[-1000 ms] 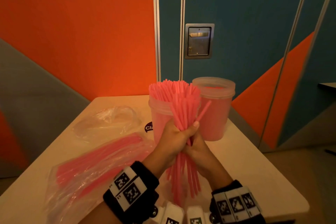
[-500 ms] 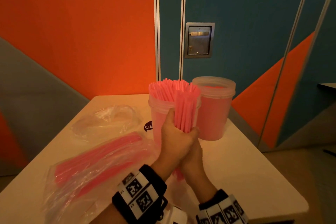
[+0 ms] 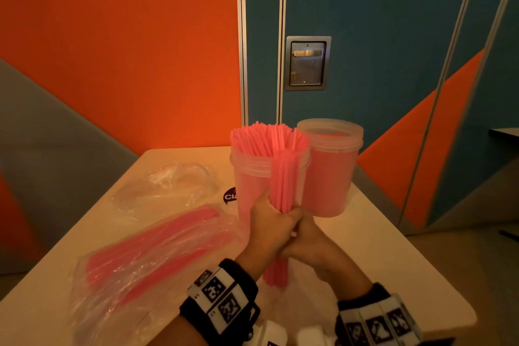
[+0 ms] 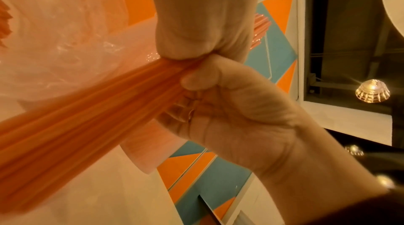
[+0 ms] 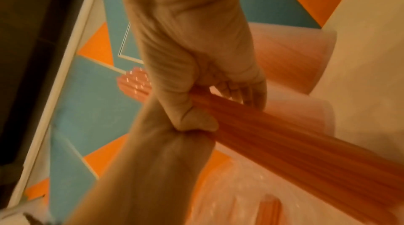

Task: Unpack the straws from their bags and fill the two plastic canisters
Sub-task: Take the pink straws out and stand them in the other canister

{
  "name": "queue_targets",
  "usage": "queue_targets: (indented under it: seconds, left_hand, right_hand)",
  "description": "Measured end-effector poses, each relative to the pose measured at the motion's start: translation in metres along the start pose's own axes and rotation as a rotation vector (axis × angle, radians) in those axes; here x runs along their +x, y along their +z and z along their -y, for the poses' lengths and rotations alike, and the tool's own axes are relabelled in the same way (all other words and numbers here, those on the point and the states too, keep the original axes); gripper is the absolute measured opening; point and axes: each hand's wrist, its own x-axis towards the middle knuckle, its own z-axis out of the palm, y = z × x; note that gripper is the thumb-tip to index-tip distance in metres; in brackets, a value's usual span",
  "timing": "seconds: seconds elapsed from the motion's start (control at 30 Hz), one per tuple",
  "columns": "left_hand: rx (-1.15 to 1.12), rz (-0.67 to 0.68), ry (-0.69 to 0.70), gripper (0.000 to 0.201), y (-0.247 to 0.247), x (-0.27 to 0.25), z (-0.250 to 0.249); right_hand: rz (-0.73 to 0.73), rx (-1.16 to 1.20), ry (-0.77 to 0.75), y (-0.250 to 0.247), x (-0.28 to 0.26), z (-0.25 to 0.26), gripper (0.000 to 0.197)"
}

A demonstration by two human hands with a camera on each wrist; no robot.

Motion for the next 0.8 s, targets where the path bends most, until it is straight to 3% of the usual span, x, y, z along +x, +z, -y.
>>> queue_targets:
  seconds: [0.03,0.1,0.2,0.33,0.5,0.73,0.8]
  left_hand:
    - [-0.025,0.005,-0.014,0.023,0.0,0.001,0.001]
    - [-0.039,0.003,0.003,0.019,-0.001,0.004,0.004]
    - [-0.034,0.017,0.019,0.019,-0.003,0.005,0.007]
    - [-0.035,0.05,-0.017,0.019,-0.002,0.002,0.005]
    - [-0.048,0.067,-0.015,0.022,-0.002,0.004,0.011]
    - [-0.004,0.093,0.013,0.035,-0.001,0.001,0.013]
    - [-0.015,0.097,0.012,0.026,0.001,-0.002,0.003]
  right_hand:
    - [0.041,0.025,0.002,-0.007,-0.002,0.006,0.078]
    - [-0.035,0.072,-0.086,-0.021,-0.003,0.019,0.088]
    - [-0.211,0.073,-0.348,-0.038,0.004,0.054,0.071]
    - [-0.249,-0.378,-0.656,-0.033,0.014,0.096,0.04]
    - [-0.229,-0.961,-0.638,-0.009,0.038,0.093,0.025]
    - [-0.245,-1.173,-0.539,-0.006,0.033,0.1,0.025]
    - [-0.207,-1.233,-0.527,-0.01,0.035,0.109,0.021]
